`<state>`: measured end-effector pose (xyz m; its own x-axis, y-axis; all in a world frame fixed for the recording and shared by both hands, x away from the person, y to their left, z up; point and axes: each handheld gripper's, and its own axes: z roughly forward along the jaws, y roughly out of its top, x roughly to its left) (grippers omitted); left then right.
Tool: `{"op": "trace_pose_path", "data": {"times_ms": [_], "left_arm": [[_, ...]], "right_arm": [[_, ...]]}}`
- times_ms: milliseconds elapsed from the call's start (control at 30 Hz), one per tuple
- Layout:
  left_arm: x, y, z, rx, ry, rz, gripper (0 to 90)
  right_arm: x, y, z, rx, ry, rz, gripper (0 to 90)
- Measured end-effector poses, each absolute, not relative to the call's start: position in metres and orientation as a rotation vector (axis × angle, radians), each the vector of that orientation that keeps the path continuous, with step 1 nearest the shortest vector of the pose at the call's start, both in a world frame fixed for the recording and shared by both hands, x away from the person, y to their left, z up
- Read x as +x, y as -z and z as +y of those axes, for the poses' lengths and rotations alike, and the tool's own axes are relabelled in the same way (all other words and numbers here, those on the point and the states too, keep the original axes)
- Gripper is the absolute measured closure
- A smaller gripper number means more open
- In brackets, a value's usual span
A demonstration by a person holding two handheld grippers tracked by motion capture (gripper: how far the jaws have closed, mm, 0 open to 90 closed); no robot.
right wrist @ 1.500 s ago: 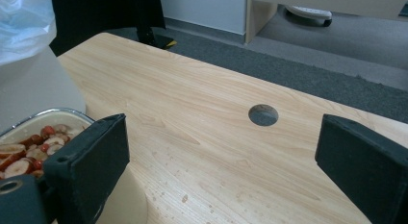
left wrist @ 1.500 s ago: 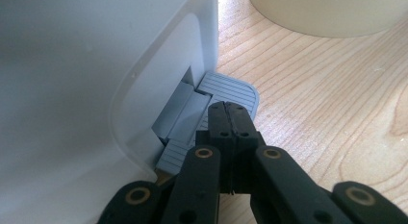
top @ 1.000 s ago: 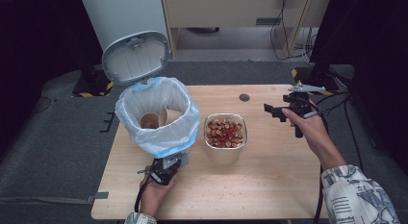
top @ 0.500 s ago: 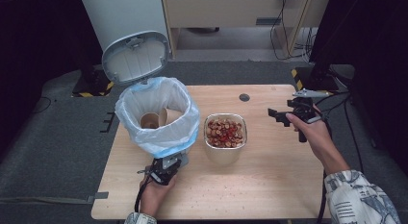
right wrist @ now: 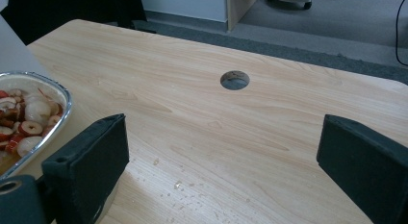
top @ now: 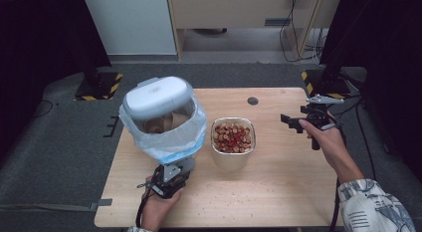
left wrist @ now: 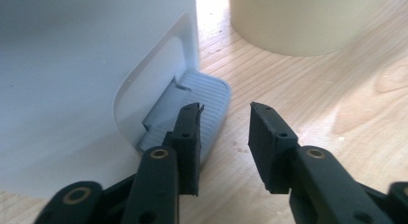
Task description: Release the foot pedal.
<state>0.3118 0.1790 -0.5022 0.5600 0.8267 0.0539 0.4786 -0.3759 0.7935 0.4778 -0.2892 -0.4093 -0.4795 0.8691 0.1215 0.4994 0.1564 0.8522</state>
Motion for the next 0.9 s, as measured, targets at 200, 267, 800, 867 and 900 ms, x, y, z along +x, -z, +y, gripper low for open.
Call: {"op": "trace_pose_path", "data": {"times_ms": [200,267,800,867,900], "left_arm": [[0.305,0.499,0.182,2.017,-0.561,1.053,50.3],[0.304,0.498,0.184,2.002,-0.549,1.061,47.4],[0.298,0.500,0.208,2.037,-0.504,1.087,26.1],[0.298,0.500,0.213,2.035,-0.504,1.101,23.7],[0.298,0.500,0.216,2.034,-0.507,1.108,23.0]], "right_arm": [[0.476,0.415,-0.290,1.312,-1.242,2.030,4.2],[0.474,0.417,-0.290,1.330,-1.239,2.012,4.2],[0.444,0.458,-0.280,1.393,-1.186,2.006,4.1],[0.438,0.464,-0.281,1.399,-1.172,2.011,4.3],[0.435,0.467,-0.281,1.403,-1.170,2.019,4.2]]}}
